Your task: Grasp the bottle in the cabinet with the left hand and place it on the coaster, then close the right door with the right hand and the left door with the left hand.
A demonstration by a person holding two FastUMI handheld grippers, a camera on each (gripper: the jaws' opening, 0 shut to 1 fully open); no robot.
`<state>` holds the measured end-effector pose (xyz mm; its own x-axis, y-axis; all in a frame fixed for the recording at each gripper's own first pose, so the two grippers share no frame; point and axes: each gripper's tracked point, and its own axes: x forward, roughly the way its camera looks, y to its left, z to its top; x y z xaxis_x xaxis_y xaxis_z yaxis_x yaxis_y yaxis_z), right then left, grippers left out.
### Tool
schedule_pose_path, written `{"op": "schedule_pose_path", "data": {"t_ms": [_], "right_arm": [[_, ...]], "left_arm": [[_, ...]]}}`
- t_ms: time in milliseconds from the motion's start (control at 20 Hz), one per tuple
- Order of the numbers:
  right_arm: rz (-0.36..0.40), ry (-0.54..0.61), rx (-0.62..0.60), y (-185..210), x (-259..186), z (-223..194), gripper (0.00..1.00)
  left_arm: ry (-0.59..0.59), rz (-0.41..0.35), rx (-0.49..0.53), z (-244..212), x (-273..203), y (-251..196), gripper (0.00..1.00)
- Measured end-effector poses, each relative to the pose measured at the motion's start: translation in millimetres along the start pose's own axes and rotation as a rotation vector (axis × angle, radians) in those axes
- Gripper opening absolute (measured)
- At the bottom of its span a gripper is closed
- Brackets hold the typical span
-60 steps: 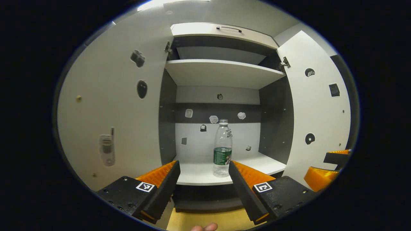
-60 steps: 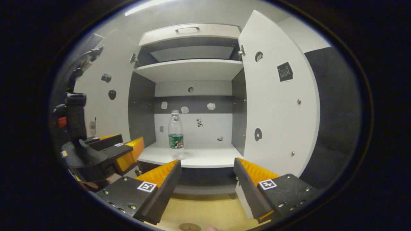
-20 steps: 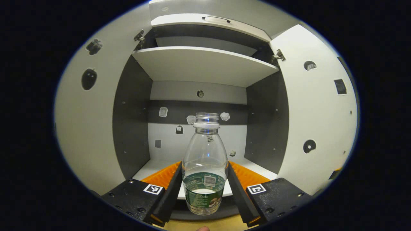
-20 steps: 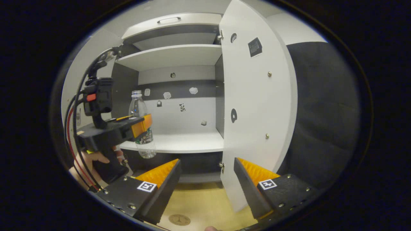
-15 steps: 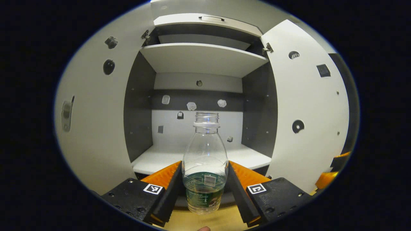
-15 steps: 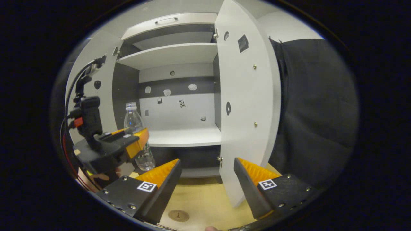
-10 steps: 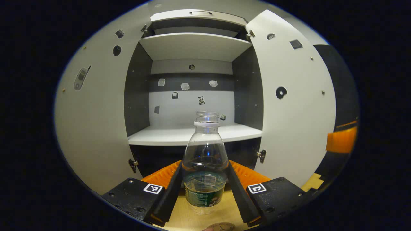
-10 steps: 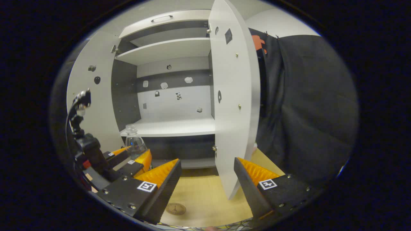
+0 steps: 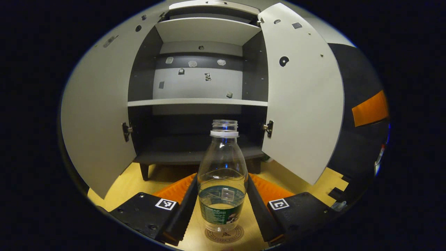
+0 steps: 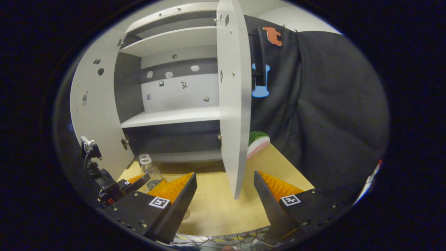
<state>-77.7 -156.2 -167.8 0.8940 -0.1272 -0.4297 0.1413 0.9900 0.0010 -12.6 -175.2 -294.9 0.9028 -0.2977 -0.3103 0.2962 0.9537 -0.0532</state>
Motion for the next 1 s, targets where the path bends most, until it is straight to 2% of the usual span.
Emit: {"op": "schedule_pose_path", "data": {"t_ms": [150, 200, 250, 450, 500, 550, 650, 700, 800, 1000], "right_arm": [[-0.017, 0.058, 0.005, -9.4, 4.2, -22.5, 1.0], [-0.018, 0.068, 0.003, -10.3, 4.7, -27.2, 0.96], [-0.02, 0.075, -0.003, -11.5, 5.0, -29.7, 1.0], [-0.023, 0.086, -0.034, -14.1, 5.7, -33.2, 1.0], [-0.02, 0.089, -0.035, -13.9, 6.3, -34.0, 0.96], [-0.016, 0.094, -0.035, -13.3, 7.0, -34.7, 1.0], [-0.007, 0.107, -0.044, -12.6, 8.8, -38.4, 1.0], [-0.002, 0.113, -0.052, -12.4, 8.6, -41.1, 0.96], [0.004, 0.119, -0.062, -13.1, 7.4, -43.7, 1.0], [0.014, 0.121, -0.041, -12.4, 9.8, -43.0, 1.0]], "left_arm": [[0.006, -0.011, 0.013, -24.1, 1.7, -6.1, 0.81], [0.007, -0.011, 0.021, -28.5, 3.1, -6.1, 0.82], [0.014, -0.011, 0.025, -34.7, 5.0, -6.8, 0.81], [0.045, -0.006, -0.012, -50.5, 10.5, -6.3, 0.82], [0.056, -0.001, -0.019, -55.0, 10.7, -6.9, 0.82], [0.068, 0.004, -0.028, -59.7, 9.3, -6.1, 0.82], [0.038, 0.002, -0.023, -55.4, 8.9, -6.3, 0.82], [0.044, 0.006, -0.017, -56.6, 7.4, -5.5, 0.82], [0.038, 0.011, -0.019, -57.3, 3.6, -5.0, 0.82], [0.058, 0.035, -0.024, -57.6, -7.5, -2.0, 0.84]]}}
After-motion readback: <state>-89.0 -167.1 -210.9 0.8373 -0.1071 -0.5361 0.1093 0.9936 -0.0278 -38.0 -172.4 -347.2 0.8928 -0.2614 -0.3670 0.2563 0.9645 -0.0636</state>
